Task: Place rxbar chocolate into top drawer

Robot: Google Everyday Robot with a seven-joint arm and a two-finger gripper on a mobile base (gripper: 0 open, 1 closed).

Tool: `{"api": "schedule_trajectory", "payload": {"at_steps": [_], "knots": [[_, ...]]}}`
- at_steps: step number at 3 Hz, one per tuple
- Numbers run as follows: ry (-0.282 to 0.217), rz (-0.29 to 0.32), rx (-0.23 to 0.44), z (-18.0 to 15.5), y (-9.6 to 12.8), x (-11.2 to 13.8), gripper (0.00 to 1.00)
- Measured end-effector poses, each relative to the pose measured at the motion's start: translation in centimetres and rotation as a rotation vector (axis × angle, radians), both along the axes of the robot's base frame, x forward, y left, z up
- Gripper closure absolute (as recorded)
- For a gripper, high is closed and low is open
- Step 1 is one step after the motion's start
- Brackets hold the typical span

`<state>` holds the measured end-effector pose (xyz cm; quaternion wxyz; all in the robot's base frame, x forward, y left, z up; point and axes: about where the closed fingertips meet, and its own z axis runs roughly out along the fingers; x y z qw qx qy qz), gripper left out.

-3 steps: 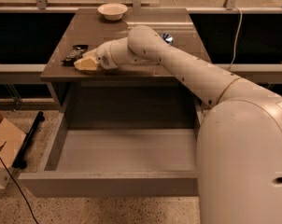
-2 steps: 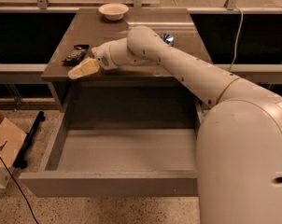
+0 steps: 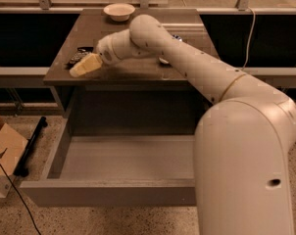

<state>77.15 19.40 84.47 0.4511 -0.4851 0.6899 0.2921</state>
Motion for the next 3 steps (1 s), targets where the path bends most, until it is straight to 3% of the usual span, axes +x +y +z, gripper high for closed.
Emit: {"api": "schedule_trajectory", "payload": {"at_steps": [1, 2, 3], "knots": [[-0.058, 0.049, -0.042, 2.3, 1.8, 1.0, 0.00], [-0.074, 0.088, -0.063, 2.7, 3.3, 1.8, 0.00], [-0.051, 0.098, -0.084, 1.1, 4.0, 2.8, 0.00]]}}
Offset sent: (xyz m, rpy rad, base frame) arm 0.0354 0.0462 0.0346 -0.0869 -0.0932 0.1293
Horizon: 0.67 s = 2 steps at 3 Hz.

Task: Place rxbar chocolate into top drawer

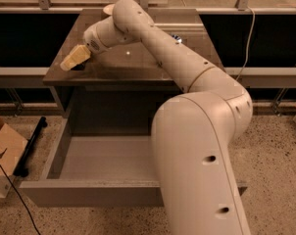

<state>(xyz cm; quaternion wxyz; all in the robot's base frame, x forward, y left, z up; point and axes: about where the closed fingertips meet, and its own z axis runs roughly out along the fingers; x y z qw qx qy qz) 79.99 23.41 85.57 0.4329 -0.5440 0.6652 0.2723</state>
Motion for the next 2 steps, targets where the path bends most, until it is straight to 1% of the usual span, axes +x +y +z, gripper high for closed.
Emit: {"api": "schedule_trajectory", "payload": {"at_steps": [1, 2], "knots": [[0.034, -0.002, -0.019, -2.3, 0.3, 0.8, 0.00], [0.057, -0.015, -0.027, -3.7, 0.2, 1.3, 0.19]]}}
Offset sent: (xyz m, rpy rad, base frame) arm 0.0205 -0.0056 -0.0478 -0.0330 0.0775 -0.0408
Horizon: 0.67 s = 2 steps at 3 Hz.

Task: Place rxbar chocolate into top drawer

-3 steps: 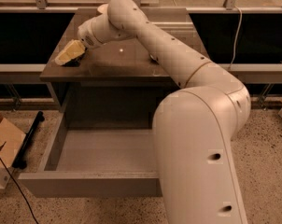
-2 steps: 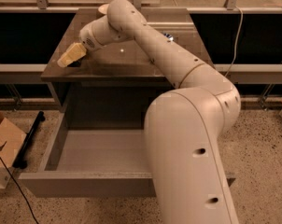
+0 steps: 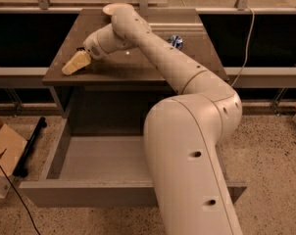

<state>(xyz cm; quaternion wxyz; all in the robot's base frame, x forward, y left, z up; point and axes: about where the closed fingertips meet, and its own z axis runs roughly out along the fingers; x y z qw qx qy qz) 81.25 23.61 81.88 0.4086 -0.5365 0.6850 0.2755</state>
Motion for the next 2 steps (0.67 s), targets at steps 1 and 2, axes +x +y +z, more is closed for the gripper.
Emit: {"api": "schedule_trajectory", "payload": {"at_steps": [1, 2], "knots": [[-0.011, -0.005, -0.005, 0.19, -0.06, -0.12, 0.41], [-0.034, 0.000, -0.008, 1.04, -0.06, -0.69, 0.66]]}}
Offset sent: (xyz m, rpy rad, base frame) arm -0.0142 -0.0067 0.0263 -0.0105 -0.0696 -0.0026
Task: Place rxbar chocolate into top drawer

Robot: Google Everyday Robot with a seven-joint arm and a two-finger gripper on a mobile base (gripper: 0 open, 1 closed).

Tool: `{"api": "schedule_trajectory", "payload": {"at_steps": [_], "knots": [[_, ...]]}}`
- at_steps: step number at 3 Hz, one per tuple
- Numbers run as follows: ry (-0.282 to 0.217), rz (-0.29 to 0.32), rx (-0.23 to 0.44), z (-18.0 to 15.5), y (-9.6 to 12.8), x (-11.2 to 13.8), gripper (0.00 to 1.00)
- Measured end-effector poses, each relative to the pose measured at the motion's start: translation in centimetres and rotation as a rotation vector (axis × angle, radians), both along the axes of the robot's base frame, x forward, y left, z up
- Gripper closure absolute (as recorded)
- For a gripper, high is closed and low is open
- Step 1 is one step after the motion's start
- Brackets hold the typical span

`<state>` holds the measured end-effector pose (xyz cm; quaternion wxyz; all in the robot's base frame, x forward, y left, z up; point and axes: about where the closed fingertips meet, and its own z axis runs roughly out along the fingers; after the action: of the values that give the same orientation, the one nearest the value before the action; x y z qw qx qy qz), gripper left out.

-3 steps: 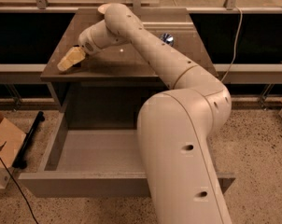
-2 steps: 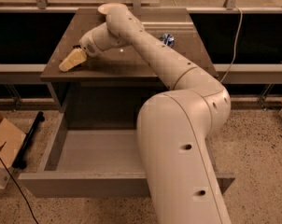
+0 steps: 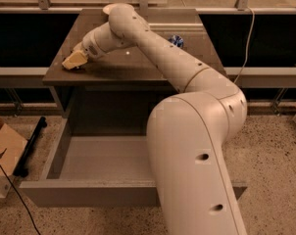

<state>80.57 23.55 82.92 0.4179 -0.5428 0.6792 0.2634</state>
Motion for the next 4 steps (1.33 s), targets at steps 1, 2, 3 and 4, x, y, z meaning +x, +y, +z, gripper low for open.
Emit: {"api": "schedule_trajectory", "payload": {"at_steps": [1, 2, 3, 4], "knots": [[-0.029, 0.006, 0.008, 1.4, -0.3, -1.2, 0.89], [-0.053, -0.032, 0.027, 3.6, -2.1, -3.4, 1.00], [-0.055, -0.115, 0.079, 6.2, -5.1, -6.7, 1.00], [-0.048, -0.224, 0.132, 8.2, -8.5, -10.3, 1.00]]}}
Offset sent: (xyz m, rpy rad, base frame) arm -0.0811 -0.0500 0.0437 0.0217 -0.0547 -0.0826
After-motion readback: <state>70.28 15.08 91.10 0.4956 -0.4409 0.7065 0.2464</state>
